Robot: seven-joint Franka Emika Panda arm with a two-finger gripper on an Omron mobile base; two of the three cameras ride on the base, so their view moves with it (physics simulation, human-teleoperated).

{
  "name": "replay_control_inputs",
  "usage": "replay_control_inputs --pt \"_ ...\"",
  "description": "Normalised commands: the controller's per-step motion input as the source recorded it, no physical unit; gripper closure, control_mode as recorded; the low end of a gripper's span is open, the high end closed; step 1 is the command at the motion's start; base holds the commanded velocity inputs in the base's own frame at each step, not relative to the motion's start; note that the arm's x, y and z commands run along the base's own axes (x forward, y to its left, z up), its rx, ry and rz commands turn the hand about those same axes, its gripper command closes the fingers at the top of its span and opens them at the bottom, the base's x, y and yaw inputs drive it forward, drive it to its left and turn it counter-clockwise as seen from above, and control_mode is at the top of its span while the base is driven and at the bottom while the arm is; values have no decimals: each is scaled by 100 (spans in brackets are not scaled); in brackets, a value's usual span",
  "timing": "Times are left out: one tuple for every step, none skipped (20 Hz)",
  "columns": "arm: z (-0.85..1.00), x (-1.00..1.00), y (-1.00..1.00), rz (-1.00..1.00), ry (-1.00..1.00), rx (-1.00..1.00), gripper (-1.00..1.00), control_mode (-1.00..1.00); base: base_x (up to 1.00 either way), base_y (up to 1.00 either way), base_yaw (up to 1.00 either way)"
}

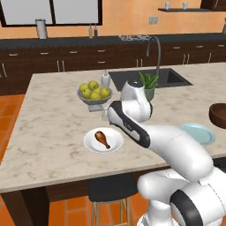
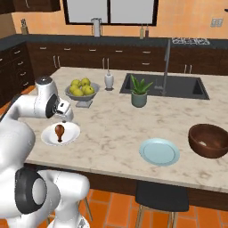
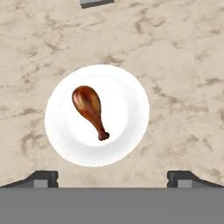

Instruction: Pick the chicken drumstick and garlic from their plates and place them in the bowl. Then put the bowl in the fridge.

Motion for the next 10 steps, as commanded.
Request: replay_control_inputs --pt "-83 31 62 66 0 0 -100 -100 0 0 0" --pt "-91 44 48 65 0 0 -100 -100 0 0 0" --pt "-94 79 40 54 0 -7 -100 -100 0 0 0" --pt "-94 100 61 38 0 -19 -100 -100 0 0 0" --pt "-94 100 72 32 0 -19 -100 -100 0 0 0" --pt "-100 100 76 29 0 -25 -100 -100 0 0 0" --pt "-100 100 74 10 8 -33 -100 -100 0 0 0" --pt "-86 100 61 6 5 -31 -100 -100 0 0 0" --pt "-55 91 54 3 0 -20 -100 -100 0 0 0" --pt "-15 61 44 1 0 -14 -100 -100 0 0 0"
